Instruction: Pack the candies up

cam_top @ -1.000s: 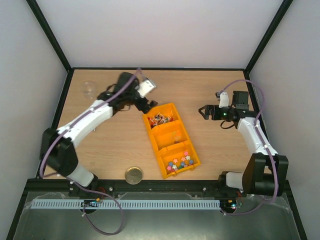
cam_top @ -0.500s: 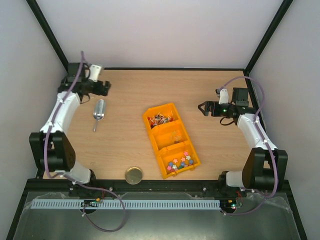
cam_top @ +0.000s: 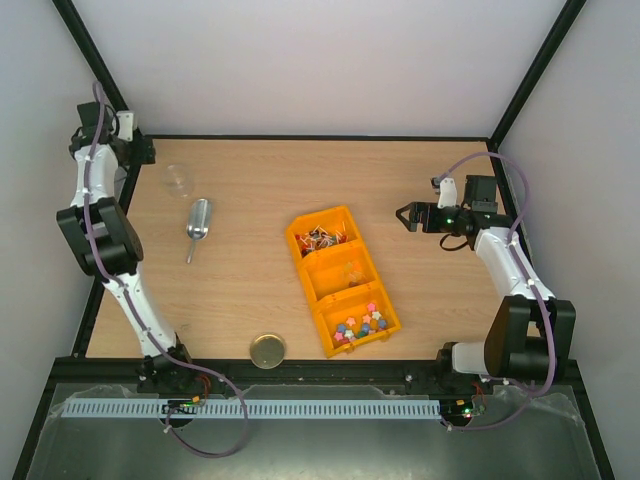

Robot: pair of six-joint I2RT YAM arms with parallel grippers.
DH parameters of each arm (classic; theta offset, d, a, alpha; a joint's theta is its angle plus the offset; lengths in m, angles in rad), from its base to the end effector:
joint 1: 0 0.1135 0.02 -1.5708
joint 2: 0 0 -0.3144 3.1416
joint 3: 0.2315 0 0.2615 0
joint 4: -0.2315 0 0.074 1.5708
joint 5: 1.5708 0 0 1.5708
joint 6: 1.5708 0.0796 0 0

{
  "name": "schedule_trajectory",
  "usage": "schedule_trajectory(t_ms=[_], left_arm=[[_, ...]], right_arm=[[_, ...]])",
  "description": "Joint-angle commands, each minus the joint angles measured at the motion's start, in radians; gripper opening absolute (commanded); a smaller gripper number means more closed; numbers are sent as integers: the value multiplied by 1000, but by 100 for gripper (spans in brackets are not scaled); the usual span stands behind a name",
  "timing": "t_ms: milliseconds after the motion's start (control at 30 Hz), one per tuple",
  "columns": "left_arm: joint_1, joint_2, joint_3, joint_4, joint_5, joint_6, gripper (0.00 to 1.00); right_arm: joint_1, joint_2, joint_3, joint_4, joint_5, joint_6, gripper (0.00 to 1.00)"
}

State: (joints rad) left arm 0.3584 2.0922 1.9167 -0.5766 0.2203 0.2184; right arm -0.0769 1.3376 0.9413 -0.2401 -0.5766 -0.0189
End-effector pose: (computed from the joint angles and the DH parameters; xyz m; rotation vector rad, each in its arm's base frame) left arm 0.5197 0.1761 0.2971 -0.0507 2.3003 0.0399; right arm 0.3209 0.0188 0.2929 -0.2559 2.1310 0.5775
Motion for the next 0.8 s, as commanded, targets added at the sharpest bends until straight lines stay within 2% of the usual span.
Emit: schedule_trajectory(t_ms=[0, 400, 767], left_arm=[[1, 82, 77, -72, 56, 20, 81], [11, 219, 100, -57, 123, 33, 71], [-44, 235, 70, -62, 231, 85, 58]], right_arm=[[-1, -6, 24, -28, -3, -11, 99], [-1, -2, 33, -47, -4, -30, 98], [-2, 9, 42, -64, -10, -37, 99]])
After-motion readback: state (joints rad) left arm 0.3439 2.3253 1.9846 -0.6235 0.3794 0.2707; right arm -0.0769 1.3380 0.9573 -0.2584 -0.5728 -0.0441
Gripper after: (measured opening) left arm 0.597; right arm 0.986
